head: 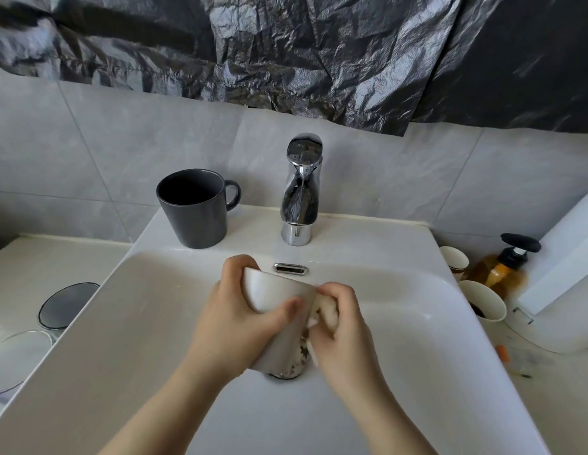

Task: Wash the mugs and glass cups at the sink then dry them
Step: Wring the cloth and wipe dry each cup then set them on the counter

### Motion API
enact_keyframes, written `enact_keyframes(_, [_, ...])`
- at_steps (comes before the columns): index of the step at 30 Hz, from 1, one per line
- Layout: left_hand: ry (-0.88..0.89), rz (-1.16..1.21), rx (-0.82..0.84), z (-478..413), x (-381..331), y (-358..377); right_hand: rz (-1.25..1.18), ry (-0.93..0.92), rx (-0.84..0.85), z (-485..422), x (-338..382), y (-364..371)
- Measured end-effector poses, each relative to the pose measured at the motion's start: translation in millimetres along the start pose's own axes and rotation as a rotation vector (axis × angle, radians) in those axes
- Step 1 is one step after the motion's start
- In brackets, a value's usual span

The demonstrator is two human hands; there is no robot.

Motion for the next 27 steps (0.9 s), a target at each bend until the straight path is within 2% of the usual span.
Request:
enact_keyframes(2, [-0.136,0.15,0.023,0,5,5,0.122,-0.188,-0.133,3,7,0])
enact_keyframes(4, [-0.154,0.188,0.055,0,8,10,0.142,-0.211,-0.174,3,8,-3])
enact_keyframes(8, [-0.013,0.158,0.057,-1,1,6,-0.069,0.088,-0.108,2,-2,-4])
enact_keyframes(10, [-0.035,0.208,0.015,-2,3,5,-0.256,0.208,-0.09,3,-3,2])
enact_keyframes(12, [-0.088,0.282,-0.045,-4,7,4,-0.42,0.253,-0.088,4,-1,8])
enact_keyframes(14, [-0.164,0.403,-0.085,-5,10,4,-0.41,0.148,-0.098,6,5,13])
enact_keyframes(16, [-0.205,0.449,-0.069,-6,12,4,-0.254,-0.03,-0.136,7,9,14])
enact_keyframes(19, [-0.136,0.294,0.045,-7,10,5,0.024,-0.248,-0.282,5,6,6])
enact_keyframes(22, [-0.049,0.238,0.095,-5,6,8,0.082,-0.294,-0.351,4,1,-6])
enact_keyframes(25, [-0.04,0.313,0.063,-2,5,11,-0.11,-0.127,-0.377,1,0,-11])
enact_keyframes(27, [-0.069,0.332,0.009,-1,6,12,-0.249,0.029,-0.3,-1,-1,-6])
Point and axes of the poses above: each hand's wrist, its own z-axis away from the middle knuckle, its own y-axis out of the palm, x = y × z, the point moved 3 cm from there along -z, towards the middle knuckle, and after that the axes turned 3 degrees about z, right-handed, at the moved point
